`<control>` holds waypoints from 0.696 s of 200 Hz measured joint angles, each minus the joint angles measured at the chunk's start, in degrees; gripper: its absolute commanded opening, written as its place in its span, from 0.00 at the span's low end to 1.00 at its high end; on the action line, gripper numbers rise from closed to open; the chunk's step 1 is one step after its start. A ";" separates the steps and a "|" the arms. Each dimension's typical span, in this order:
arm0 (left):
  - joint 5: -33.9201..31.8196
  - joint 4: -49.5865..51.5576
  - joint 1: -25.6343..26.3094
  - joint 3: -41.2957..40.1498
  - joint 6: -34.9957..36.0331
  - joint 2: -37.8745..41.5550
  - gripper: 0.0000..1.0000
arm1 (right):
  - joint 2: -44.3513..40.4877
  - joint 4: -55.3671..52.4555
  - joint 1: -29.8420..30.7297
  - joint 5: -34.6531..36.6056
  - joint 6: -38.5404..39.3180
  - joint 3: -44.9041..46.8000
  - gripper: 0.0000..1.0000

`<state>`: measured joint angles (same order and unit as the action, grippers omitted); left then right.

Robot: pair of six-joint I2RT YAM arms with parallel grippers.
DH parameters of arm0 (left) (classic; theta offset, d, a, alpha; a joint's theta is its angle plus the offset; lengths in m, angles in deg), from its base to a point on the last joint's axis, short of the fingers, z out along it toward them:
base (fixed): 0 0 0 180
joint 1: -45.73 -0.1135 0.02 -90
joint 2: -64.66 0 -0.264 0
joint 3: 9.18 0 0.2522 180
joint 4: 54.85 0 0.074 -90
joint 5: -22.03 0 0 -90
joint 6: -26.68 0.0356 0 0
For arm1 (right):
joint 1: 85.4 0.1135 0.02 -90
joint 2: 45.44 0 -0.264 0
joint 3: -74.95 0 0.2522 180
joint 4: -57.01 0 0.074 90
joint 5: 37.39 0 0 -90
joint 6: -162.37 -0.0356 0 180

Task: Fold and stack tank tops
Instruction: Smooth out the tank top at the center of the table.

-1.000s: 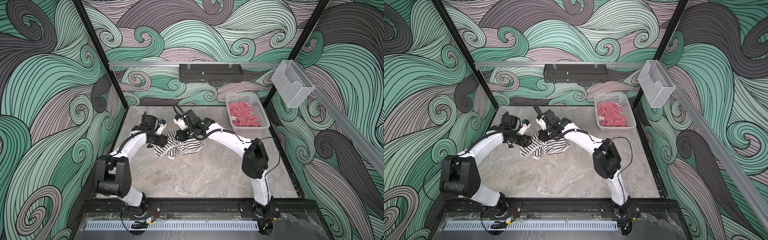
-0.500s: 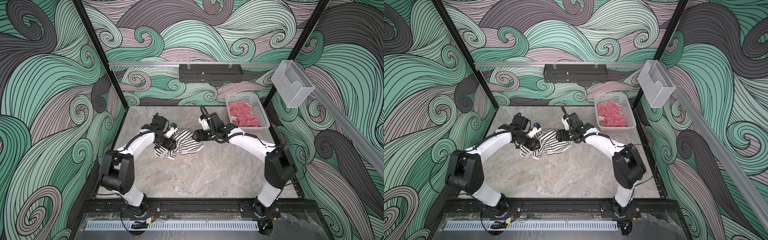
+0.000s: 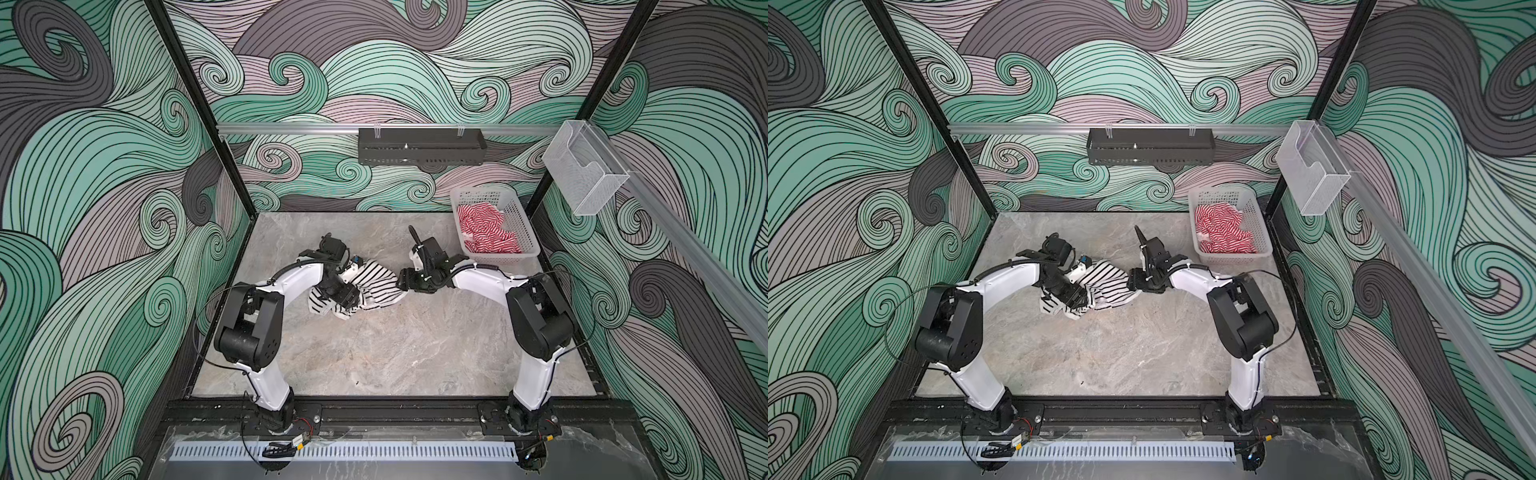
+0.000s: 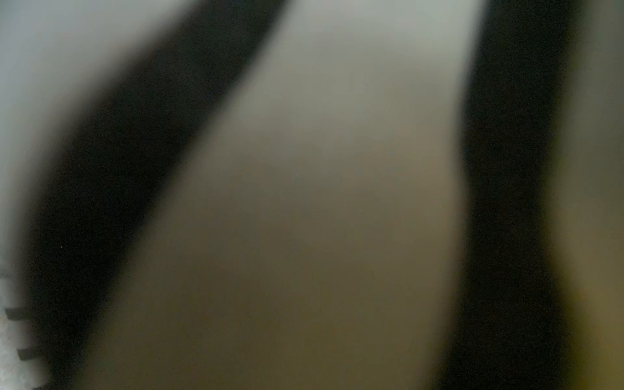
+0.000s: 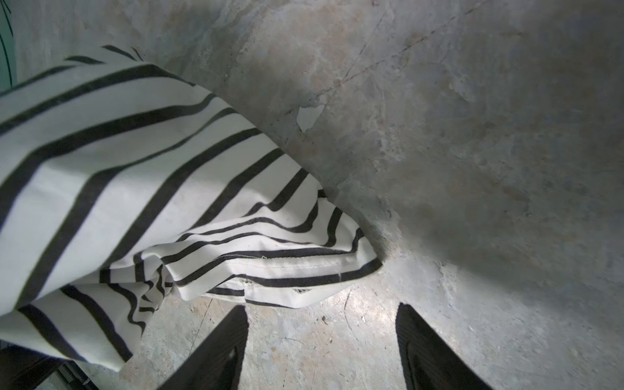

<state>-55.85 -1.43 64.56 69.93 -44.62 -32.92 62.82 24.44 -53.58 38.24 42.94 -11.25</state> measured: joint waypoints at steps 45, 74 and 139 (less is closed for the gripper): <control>-0.33 -2.23 3.28 -9.14 2.27 9.46 0.76 | 0.00 1.18 -0.15 -0.02 -0.66 0.00 0.67; -1.86 -4.44 4.96 -9.68 2.60 9.49 0.78 | 0.00 1.88 -0.35 -0.04 -1.18 0.00 0.67; -7.28 -7.72 7.21 -7.63 2.16 1.20 0.25 | 0.00 2.16 -1.22 0.11 -1.66 0.00 0.68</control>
<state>-63.13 -9.14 71.77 62.30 -42.45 -31.72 62.82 26.60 -54.81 38.35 41.28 -11.25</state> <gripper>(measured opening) 0.490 0.676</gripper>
